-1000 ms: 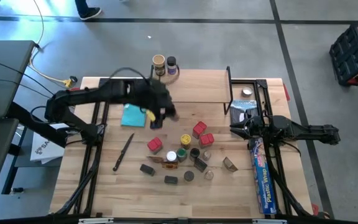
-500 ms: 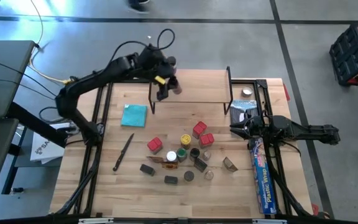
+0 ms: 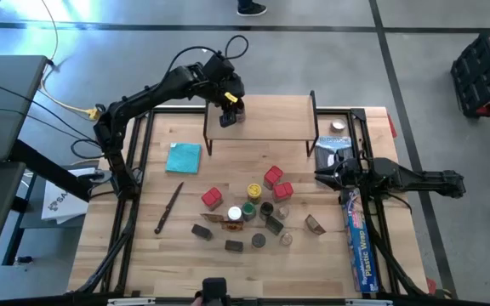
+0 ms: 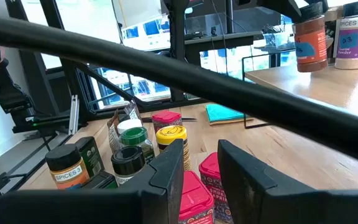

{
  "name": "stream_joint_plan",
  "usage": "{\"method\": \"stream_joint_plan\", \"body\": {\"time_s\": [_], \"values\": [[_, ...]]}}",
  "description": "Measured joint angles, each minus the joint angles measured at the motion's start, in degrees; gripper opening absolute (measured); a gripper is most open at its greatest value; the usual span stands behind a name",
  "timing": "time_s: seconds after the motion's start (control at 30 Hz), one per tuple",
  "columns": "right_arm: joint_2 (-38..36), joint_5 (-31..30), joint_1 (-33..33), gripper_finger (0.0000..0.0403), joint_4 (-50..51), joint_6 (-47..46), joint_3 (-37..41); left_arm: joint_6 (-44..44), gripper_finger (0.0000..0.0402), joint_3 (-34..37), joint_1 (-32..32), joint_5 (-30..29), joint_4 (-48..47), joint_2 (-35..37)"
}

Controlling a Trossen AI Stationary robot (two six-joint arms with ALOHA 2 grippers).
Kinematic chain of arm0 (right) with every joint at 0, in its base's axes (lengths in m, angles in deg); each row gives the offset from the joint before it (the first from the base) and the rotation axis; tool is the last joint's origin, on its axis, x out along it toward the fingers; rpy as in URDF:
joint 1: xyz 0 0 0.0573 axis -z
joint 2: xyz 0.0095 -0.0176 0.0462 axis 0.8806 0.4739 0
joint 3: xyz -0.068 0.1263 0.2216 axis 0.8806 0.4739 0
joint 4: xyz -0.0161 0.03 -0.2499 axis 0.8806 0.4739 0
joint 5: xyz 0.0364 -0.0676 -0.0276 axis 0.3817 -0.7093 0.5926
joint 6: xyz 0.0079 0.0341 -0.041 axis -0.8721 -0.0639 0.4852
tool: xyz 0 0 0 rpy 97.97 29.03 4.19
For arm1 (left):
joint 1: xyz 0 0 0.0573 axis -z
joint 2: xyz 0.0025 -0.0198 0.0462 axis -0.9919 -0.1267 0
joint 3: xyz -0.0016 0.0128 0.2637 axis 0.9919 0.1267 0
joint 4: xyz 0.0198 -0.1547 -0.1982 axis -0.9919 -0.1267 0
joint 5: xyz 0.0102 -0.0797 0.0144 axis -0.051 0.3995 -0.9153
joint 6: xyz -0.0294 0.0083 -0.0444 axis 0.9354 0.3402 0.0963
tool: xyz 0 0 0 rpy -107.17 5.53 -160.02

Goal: Shelf spices
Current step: Put the black seasoning bottle on the shelf

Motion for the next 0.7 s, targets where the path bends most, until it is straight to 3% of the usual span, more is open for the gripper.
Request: {"method": "stream_joint_plan", "body": {"time_s": [0.33, 0.7], "values": [[0.0, 0.0, 0.0, 0.0094, 0.0, 0.0, 0.0, 0.1, 0.0206, 0.0, -0.1, 0.1, 0.1, 0.0], [0.0, 0.0, 0.0, 0.0094, 0.0, 0.0, 0.0, 1.6, 0.0238, 0.0, -0.1, 4.1, 0.3, 0.0]]}}
